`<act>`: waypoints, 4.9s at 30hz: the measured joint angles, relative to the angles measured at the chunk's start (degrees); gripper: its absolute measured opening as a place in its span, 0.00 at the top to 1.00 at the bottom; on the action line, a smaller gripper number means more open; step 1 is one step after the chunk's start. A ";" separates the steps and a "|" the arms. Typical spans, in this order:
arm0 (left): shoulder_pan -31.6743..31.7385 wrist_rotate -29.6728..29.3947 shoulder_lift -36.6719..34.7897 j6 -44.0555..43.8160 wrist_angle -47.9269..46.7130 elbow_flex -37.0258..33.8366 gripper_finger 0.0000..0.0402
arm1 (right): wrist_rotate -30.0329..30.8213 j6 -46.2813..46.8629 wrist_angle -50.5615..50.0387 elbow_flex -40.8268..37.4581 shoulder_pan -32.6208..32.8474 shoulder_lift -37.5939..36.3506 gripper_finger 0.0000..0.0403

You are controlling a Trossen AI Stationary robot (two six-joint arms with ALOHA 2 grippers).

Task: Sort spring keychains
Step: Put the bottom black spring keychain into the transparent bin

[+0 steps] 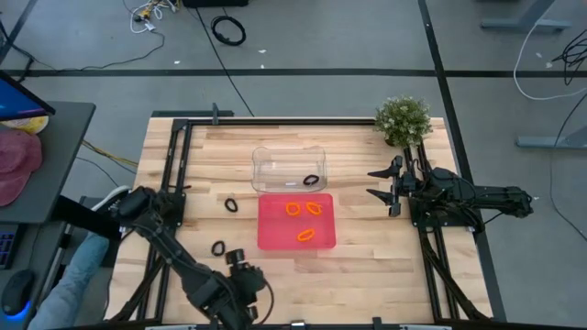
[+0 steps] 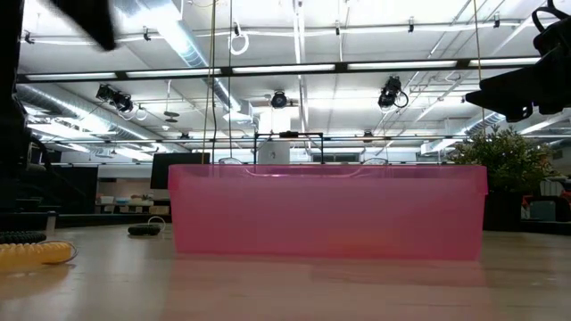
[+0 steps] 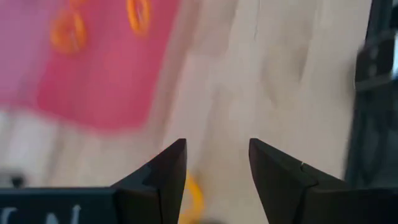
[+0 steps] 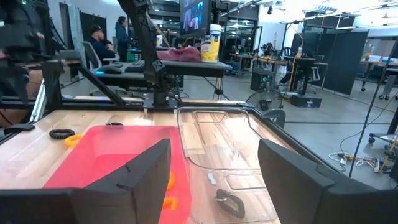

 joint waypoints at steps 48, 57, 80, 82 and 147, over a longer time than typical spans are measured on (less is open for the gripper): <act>-9.84 9.64 0.98 -41.46 17.66 -27.91 0.56 | -0.02 0.01 0.03 0.02 0.00 0.00 0.39; -9.01 9.43 1.38 -37.35 14.91 -24.04 0.56 | -0.02 0.01 0.01 0.02 0.00 0.00 0.39; -8.08 13.13 1.07 -31.01 18.01 -26.14 0.97 | -0.01 0.01 0.03 0.02 -0.02 0.00 0.39; -8.08 13.03 1.06 -31.03 18.01 -26.14 0.97 | 0.00 0.00 0.03 0.02 -0.02 0.00 0.39; 18.49 -50.17 1.25 2.65 -27.36 -8.07 0.98 | -0.02 0.00 0.03 0.02 -0.02 0.02 0.39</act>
